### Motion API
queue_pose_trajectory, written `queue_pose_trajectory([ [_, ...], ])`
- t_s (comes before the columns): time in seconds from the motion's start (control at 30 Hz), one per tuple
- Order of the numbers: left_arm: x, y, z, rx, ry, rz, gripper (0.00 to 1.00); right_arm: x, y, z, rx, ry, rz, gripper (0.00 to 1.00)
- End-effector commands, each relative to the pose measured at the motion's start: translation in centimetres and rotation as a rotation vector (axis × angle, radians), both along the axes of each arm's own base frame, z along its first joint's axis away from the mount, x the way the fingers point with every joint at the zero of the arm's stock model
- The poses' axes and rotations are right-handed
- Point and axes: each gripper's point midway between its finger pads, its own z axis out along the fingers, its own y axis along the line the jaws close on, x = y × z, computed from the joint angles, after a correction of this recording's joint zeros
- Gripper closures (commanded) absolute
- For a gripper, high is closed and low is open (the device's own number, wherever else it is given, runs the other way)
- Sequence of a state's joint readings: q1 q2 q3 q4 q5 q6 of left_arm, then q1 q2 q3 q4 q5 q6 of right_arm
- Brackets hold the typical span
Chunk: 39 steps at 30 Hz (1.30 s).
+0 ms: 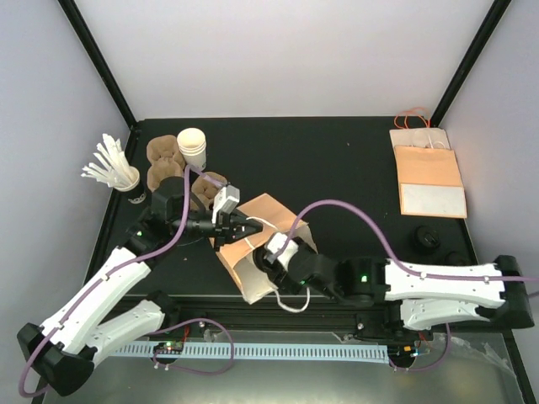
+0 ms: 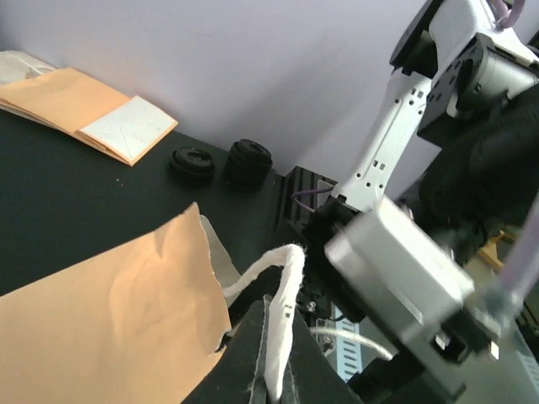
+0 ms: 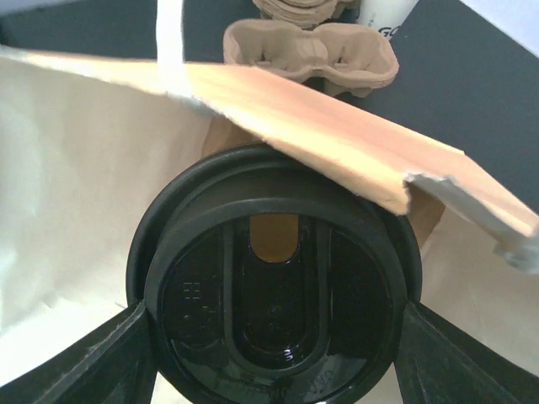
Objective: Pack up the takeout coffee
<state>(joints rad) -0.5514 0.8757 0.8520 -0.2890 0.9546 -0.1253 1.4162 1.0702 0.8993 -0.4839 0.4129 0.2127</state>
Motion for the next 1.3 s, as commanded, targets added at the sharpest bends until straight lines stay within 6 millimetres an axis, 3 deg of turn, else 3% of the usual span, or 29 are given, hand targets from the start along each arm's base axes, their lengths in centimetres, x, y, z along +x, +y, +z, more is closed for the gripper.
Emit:
queue_pose_trajectory([
  [0.0, -1.7, 0.8, 0.9, -0.005, -0.047, -0.023, 0.98, 0.8, 1.0, 1.6, -0.01, -0.213, -0.092, 0.58],
  [0.2, -2.8, 1.6, 2.7, -0.039, -0.118, -0.006, 0.98, -0.1, 1.8, -0.7, -0.082, -0.367, -0.033, 0.6],
  [0.47, -3.9, 1.9, 2.2, 0.006, -0.103, -0.063, 0.99, 1.0, 1.9, -3.2, -0.346, -0.546, -0.01, 0.6],
  [0.67, -3.6, 2.0, 2.4, 0.0, -0.129, -0.033, 0.98, 0.9, 3.0, -3.9, -0.444, -0.62, 0.074, 0.59],
  [0.9, -2.6, 2.4, 4.2, -0.014, -0.187, 0.054, 0.98, 0.1, 5.2, -4.2, -0.492, -0.68, 0.189, 0.58],
  [1.27, -2.9, 2.4, 6.5, -0.036, -0.2, 0.04, 0.98, 0.0, 4.5, -5.4, -0.558, -0.721, 0.255, 0.55],
])
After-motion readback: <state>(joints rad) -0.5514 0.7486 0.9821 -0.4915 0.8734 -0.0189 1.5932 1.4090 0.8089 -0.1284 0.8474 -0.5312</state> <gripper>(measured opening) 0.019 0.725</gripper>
